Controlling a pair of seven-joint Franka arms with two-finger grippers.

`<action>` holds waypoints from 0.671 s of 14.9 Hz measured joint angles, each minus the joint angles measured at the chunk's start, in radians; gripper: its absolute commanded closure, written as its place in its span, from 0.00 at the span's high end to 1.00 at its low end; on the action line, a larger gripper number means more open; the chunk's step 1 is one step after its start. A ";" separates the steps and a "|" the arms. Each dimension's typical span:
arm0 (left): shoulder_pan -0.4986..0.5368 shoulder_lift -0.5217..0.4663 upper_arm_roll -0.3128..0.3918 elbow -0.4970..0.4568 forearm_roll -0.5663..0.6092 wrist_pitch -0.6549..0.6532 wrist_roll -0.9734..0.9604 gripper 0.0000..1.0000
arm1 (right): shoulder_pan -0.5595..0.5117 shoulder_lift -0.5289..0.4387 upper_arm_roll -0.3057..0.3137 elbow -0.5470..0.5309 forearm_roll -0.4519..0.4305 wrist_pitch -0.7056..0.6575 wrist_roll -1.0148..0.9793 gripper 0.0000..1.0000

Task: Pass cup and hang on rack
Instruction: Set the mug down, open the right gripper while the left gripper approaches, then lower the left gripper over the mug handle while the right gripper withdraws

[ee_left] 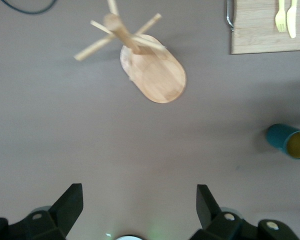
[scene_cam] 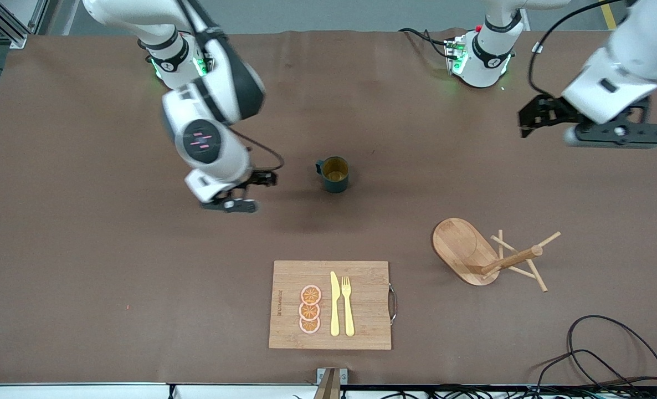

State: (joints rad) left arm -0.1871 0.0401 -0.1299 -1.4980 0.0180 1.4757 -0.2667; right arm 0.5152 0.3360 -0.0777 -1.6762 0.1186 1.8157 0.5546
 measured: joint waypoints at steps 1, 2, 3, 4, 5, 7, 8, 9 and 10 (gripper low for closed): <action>-0.046 0.018 -0.002 0.005 0.000 0.005 -0.068 1.00 | -0.062 -0.019 -0.001 0.000 -0.001 -0.020 -0.011 1.00; -0.089 0.039 -0.004 0.011 0.000 0.016 -0.128 1.00 | -0.121 -0.031 -0.001 0.000 -0.004 -0.030 -0.045 1.00; -0.128 0.061 -0.005 0.020 0.000 0.026 -0.174 1.00 | -0.176 -0.040 -0.002 0.000 -0.010 -0.038 -0.112 1.00; -0.164 0.086 -0.006 0.032 0.000 0.036 -0.214 1.00 | -0.226 -0.046 -0.002 0.001 -0.020 -0.047 -0.190 1.00; -0.200 0.114 -0.006 0.043 0.000 0.050 -0.258 1.00 | -0.274 -0.050 -0.003 0.005 -0.034 -0.056 -0.263 1.00; -0.270 0.166 -0.007 0.059 0.000 0.091 -0.355 1.00 | -0.348 -0.055 -0.002 0.041 -0.069 -0.086 -0.358 1.00; -0.310 0.192 -0.007 0.061 0.000 0.113 -0.404 1.00 | -0.377 -0.057 -0.002 0.076 -0.086 -0.113 -0.395 1.00; -0.351 0.216 -0.006 0.063 0.002 0.132 -0.452 1.00 | -0.401 -0.059 -0.002 0.116 -0.101 -0.141 -0.421 1.00; -0.393 0.240 -0.006 0.065 0.008 0.147 -0.505 1.00 | -0.425 -0.062 -0.001 0.156 -0.111 -0.168 -0.447 1.00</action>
State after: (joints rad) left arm -0.5802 0.2806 -0.1360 -1.4332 0.0261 1.6223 -0.7721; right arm 0.0906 0.2742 -0.0789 -1.5198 0.0074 1.6479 0.1076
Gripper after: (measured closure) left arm 0.000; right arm 0.000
